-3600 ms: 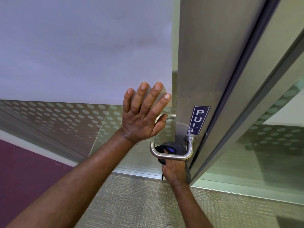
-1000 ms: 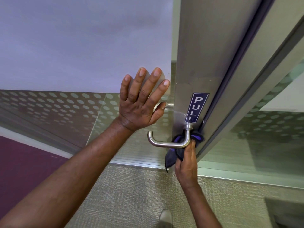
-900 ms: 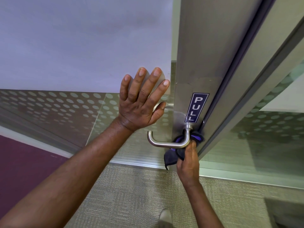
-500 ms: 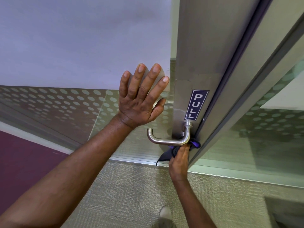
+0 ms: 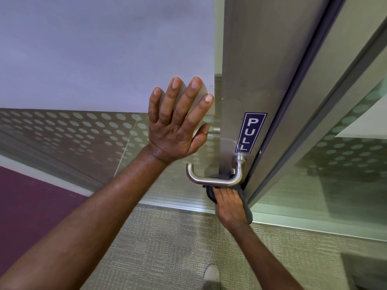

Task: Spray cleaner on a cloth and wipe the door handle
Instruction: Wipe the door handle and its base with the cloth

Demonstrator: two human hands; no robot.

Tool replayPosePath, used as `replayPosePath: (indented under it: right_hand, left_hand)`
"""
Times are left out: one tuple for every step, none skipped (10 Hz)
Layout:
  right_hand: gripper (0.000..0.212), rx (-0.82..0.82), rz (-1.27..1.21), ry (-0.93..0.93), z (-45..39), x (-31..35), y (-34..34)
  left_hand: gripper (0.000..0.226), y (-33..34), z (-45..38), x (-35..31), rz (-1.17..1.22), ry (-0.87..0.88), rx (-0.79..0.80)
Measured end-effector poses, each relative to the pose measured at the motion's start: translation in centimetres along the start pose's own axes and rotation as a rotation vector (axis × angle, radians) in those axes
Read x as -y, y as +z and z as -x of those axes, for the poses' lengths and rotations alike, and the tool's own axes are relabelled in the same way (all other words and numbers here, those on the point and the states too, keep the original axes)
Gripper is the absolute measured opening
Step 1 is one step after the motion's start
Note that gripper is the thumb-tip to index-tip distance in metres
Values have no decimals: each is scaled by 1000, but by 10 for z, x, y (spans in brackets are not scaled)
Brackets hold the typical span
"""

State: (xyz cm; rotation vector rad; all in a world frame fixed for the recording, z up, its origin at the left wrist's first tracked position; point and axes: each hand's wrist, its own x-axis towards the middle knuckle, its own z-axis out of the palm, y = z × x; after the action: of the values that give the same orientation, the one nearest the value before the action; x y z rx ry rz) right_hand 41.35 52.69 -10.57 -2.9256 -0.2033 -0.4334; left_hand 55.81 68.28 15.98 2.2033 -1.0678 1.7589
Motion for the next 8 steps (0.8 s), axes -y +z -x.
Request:
replayPosePath:
  right_hand:
    - [62,22,-44,-17,-7,5,-4]
    - [86,5,-153,-37,-18,14,-14]
    - [90,-69,-204,-9,-29,23,-23]
    - [74,-341,-214,12,-53,37,-37]
    - [70,-458,-213,12,-63,41,-45]
    - [62,-569,-177,-23,-70,45,-59]
    - [50,-637,-128,-76,-78,47,-69]
    - [47,-612,-141,-65,-86,48,-73]
  left_hand:
    - [56,-1,1,-1,2,-2,3]
    - [56,-1,-1,0,-6,2,2]
    - [57,-1,-1,1,-5,-4,-2]
    - [57,0,0,1,-16,2,3]
    - [57,1,1,0,-5,1,14]
    - [58,0,2,0,-6,1,13]
    - [58,-1,2,2,-9,1,4]
    - [59,1,3,4,-12,-4,-1]
